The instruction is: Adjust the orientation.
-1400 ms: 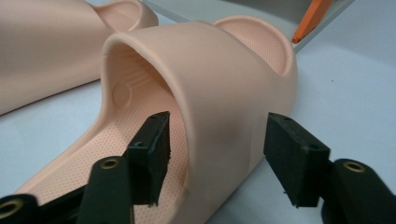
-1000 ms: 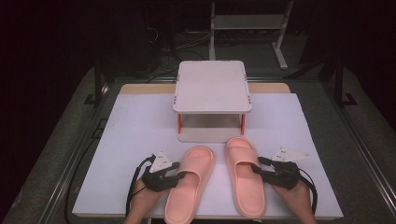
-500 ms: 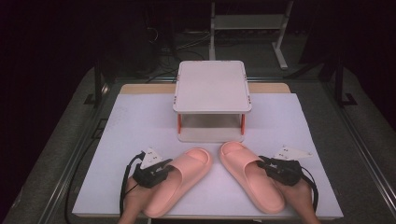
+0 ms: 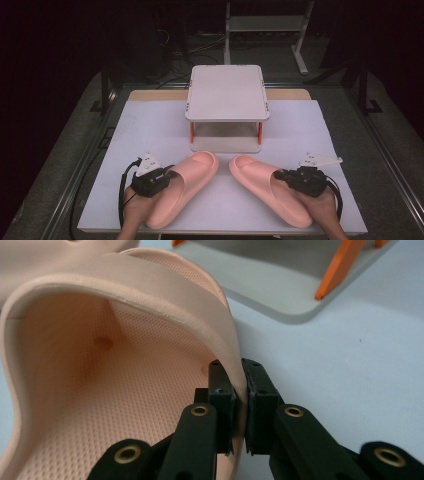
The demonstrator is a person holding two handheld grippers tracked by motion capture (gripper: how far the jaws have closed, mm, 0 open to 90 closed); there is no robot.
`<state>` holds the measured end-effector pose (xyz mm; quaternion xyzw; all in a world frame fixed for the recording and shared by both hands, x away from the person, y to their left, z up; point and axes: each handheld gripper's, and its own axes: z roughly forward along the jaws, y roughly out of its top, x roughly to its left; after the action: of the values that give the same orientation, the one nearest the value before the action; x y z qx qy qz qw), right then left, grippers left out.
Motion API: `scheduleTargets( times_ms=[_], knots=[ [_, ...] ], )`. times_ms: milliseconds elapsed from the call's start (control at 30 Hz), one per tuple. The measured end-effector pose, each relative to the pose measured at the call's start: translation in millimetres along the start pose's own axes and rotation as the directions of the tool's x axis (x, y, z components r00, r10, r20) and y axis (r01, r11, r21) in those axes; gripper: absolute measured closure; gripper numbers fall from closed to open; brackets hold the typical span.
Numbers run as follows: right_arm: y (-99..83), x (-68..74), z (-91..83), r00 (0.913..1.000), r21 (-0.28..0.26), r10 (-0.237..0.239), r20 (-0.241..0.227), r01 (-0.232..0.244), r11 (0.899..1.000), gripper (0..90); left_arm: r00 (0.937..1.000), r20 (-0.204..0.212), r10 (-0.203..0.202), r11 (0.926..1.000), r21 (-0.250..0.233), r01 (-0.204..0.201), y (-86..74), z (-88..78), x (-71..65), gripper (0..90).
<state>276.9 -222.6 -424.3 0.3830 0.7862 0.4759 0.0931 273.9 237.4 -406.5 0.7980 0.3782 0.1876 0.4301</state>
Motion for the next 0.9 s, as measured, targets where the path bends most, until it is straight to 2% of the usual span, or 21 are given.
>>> scheduleTargets(
  times_ms=[33, 67, 133, 167, 233, 267, 333, 567, 867, 900],
  knots=[
    [7.2, 3.2, -6.6, 0.9996, -0.014, -0.010, -0.026, 0.009, 1.000, 83.8, 1.0000, 0.000, -0.001, 1.0000, 0.000, 0.001, 1.5, -0.9, 1.1, 79.3],
    [7.2, 3.2, -6.6, 0.9996, -0.014, -0.010, -0.026, 0.009, 1.000, 83.8, 1.0000, 0.000, 0.000, 1.0000, -0.001, 0.000, 3.0, -1.7, 2.3, 79.3],
    [21.2, 9.8, -15.5, 0.9974, -0.033, -0.034, -0.063, 0.031, 0.999, 83.8, 1.0000, -0.003, -0.002, 1.0000, -0.006, 0.002, 6.4, -4.2, 4.2, 79.2],
    [21.2, 9.8, -15.5, 0.9974, -0.033, -0.034, -0.063, 0.031, 0.999, 83.8, 1.0000, -0.002, 0.001, 1.0000, -0.007, -0.001, 8.5, -6.1, 5.1, 79.2],
    [35.9, 17.5, -21.9, 0.9941, -0.042, -0.070, -0.083, 0.067, 0.997, 83.8, 0.9999, -0.005, 0.010, 0.9999, -0.012, -0.010, 12.9, -10.4, 6.5, 79.2],
    [35.9, 17.5, -21.9, 0.9941, -0.042, -0.070, -0.083, 0.067, 0.997, 83.8, 0.9999, -0.005, 0.012, 0.9998, -0.017, -0.012, 15.2, -12.5, 7.1, 79.2],
    [49.6, 24.1, -26.1, 0.9891, -0.054, -0.107, -0.101, 0.102, 0.993, 83.8, 0.9998, -0.004, 0.018, 0.9996, -0.022, -0.018, 20.1, -17.8, 8.7, 79.2],
    [75.0, 30.8, -32.5, 0.9807, -0.071, -0.158, -0.115, 0.150, 0.986, 83.8, 0.9995, 0.022, 0.021, 0.9984, -0.052, -0.020, 36.4, -37.4, 16.2, 79.2],
    [108.5, 30.7, -38.7, 0.9705, -0.078, -0.204, -0.129, 0.195, 0.978, 83.7, 0.9990, 0.001, 0.046, 0.9956, -0.082, -0.045, 66.7, -59.4, 28.3, 79.2],
    [116.6, 30.6, -39.8, 0.9686, -0.079, -0.212, -0.129, 0.203, 0.976, 83.7, 0.9987, -0.004, 0.052, 0.9948, -0.088, -0.052, 71.3, -61.5, 30.2, 79.2]
  ],
)
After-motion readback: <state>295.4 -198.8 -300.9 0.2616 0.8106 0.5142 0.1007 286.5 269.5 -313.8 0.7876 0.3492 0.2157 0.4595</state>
